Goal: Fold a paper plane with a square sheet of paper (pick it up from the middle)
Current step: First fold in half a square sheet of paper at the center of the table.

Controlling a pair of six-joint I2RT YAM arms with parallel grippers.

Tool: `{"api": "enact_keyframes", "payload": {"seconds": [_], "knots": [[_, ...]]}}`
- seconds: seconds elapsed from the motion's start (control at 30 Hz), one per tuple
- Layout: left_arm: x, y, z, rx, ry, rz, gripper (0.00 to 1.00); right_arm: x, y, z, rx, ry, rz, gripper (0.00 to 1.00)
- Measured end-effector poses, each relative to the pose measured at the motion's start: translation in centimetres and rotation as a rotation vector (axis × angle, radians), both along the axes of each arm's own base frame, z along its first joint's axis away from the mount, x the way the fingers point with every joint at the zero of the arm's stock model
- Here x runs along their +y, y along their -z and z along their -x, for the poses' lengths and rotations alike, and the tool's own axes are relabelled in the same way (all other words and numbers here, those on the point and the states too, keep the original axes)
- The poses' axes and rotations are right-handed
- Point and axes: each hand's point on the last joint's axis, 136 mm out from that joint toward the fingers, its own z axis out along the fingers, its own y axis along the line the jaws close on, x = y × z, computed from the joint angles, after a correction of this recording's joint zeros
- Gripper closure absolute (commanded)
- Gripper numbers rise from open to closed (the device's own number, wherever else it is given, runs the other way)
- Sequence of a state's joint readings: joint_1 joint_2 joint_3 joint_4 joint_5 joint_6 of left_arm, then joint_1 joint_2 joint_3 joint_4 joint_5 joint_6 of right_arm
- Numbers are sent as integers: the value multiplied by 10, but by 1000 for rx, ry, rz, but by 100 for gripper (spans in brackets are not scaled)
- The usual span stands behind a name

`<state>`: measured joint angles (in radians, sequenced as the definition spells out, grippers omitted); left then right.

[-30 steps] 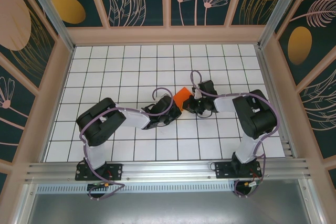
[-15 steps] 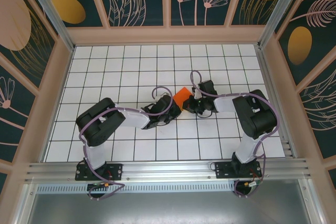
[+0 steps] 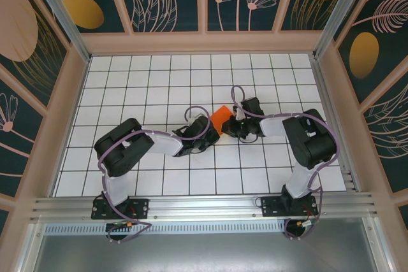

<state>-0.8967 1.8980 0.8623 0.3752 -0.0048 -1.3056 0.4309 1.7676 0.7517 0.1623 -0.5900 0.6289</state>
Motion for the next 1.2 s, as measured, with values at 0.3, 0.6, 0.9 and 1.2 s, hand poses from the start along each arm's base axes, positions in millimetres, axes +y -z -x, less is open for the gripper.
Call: {"api": "enact_keyframes", "payload": {"seconds": [0.3, 0.6, 0.9, 1.2], "knots": [[1, 1, 0, 25, -20, 2, 100, 5, 0, 3, -5, -21, -4, 100], [1, 2, 1, 58, -52, 15, 100, -4, 4, -4, 7, -17, -17, 100], [2, 3, 1, 62, -62, 29, 100, -43, 3, -44, -3, 95, -17, 100], [2, 3, 1, 60, -62, 32, 100, -76, 2, -74, -32, 198, 21, 100]]}}
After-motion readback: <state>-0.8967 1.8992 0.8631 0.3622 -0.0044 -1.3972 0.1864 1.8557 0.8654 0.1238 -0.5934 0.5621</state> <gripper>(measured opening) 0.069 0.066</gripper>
